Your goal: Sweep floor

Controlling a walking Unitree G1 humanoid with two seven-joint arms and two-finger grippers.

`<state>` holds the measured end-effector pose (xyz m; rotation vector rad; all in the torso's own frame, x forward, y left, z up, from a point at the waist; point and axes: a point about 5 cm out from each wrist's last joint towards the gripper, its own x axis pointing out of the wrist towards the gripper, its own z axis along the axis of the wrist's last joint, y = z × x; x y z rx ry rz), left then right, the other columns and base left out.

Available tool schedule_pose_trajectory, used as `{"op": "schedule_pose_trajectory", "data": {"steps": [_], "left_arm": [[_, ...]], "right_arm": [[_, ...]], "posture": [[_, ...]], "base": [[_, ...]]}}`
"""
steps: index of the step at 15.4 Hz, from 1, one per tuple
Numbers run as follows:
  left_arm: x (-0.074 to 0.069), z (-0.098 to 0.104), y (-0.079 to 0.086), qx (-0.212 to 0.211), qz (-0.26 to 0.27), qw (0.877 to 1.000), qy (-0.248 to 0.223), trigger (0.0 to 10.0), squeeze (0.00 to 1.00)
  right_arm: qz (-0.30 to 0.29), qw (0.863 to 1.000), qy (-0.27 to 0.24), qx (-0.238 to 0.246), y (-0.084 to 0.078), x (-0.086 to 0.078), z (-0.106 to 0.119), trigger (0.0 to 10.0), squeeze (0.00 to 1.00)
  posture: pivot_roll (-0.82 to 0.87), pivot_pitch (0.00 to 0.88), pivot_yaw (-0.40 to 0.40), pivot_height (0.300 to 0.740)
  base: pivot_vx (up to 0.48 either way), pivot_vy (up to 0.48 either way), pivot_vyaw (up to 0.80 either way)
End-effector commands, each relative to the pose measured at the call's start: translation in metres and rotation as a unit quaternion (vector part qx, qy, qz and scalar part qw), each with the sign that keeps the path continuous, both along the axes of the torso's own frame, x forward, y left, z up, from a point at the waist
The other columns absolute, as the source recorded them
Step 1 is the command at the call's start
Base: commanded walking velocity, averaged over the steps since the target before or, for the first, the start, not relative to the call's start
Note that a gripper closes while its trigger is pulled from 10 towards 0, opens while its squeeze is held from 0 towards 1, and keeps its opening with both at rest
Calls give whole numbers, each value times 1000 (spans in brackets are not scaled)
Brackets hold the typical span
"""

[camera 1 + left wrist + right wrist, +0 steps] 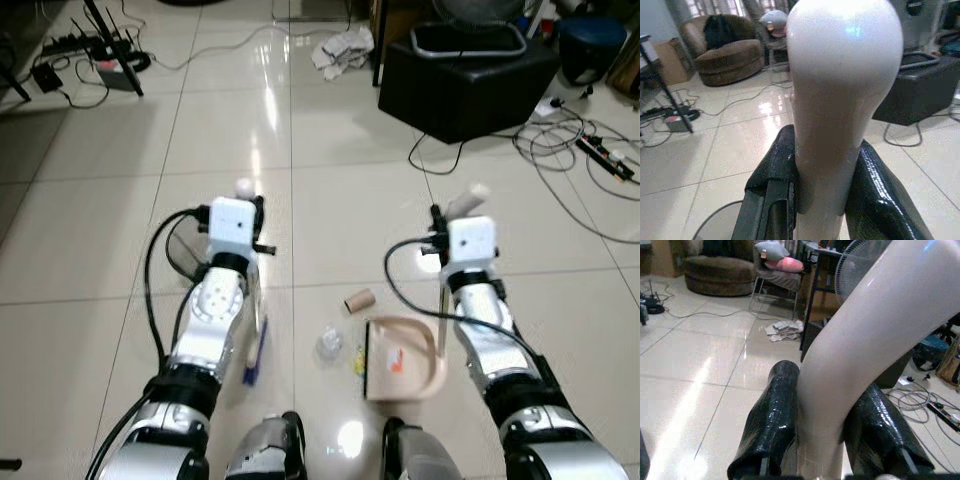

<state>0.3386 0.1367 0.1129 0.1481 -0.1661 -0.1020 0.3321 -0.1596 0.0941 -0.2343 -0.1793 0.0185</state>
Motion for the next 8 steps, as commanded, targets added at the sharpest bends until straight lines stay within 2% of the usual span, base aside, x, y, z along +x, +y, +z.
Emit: {"op": "schedule_pose_trajectory", "data": {"steps": [1, 6, 7, 8], "left_arm": [[1, 0, -5, -9, -10, 1000, 0, 10000, 0], [5, 2, -15, -76, -23, 997, 9, 10000, 0], [5, 1, -19, -96, -35, 995, 17, 10000, 0], [5, 0, -21, -134, -38, 990, 32, 10000, 0]], "right_arm": [[5, 1000, -11, 8, 5, 0, 1, 10000, 0], [-4, 1000, -19, 19, 8, 3, 2, 10000, 0], [-5, 1000, -19, 21, 9, 3, 2, 10000, 0], [-6, 1000, -19, 22, 9, 3, 2, 10000, 0]], "posture": [[56, 253, 68, 740], [46, 250, 72, 740], [47, 248, 71, 740], [47, 246, 71, 740]], "base": [[0, 0, 0], [0, 0, 0], [0, 0, 0], [0, 0, 0]]}}
